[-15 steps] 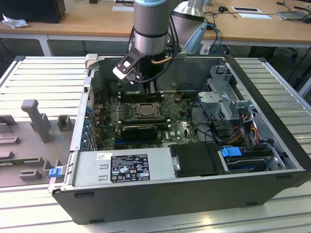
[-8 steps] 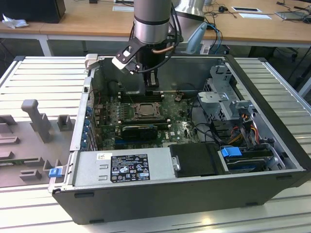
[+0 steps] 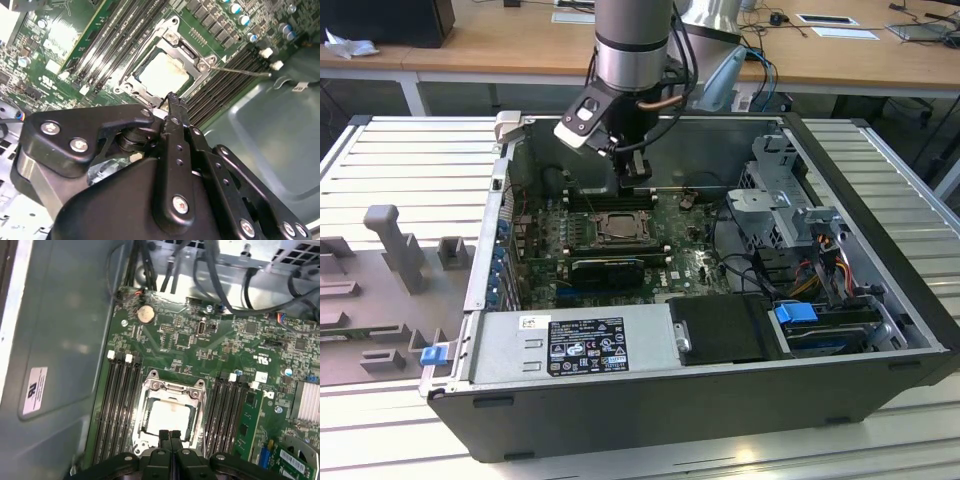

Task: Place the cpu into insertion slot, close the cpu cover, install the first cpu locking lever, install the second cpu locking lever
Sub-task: 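Install the first cpu locking lever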

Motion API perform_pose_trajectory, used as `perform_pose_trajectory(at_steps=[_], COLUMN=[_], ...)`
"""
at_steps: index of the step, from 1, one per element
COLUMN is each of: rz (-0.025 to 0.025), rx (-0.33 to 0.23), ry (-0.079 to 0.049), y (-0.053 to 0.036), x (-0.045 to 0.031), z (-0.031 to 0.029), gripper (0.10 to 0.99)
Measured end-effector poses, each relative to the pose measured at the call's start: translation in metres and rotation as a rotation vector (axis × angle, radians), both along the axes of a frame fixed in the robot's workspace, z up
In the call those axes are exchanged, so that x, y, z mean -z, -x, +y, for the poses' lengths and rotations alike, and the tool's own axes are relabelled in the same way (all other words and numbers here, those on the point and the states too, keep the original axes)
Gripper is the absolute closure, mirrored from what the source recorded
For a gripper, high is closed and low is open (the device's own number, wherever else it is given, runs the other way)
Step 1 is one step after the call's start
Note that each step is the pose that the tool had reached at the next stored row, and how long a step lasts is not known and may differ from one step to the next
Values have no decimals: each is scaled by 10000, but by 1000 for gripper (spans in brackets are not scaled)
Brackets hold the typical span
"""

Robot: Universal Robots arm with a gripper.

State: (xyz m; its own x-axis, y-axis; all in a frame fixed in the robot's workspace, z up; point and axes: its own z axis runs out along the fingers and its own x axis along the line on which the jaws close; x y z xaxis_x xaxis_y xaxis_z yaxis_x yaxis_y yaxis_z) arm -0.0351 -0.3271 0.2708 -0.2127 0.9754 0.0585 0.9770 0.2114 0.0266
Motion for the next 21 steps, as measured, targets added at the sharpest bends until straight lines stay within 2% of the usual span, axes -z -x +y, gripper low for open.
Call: perform_pose_trajectory(at_steps=[6,12,21], rz=[0,0,1], rx=[-1221,-2066,-2732], ry=[2,3,18], y=[1,1,1], x=[1,1,1], z=[0,0,0], gripper=[980,980,980])
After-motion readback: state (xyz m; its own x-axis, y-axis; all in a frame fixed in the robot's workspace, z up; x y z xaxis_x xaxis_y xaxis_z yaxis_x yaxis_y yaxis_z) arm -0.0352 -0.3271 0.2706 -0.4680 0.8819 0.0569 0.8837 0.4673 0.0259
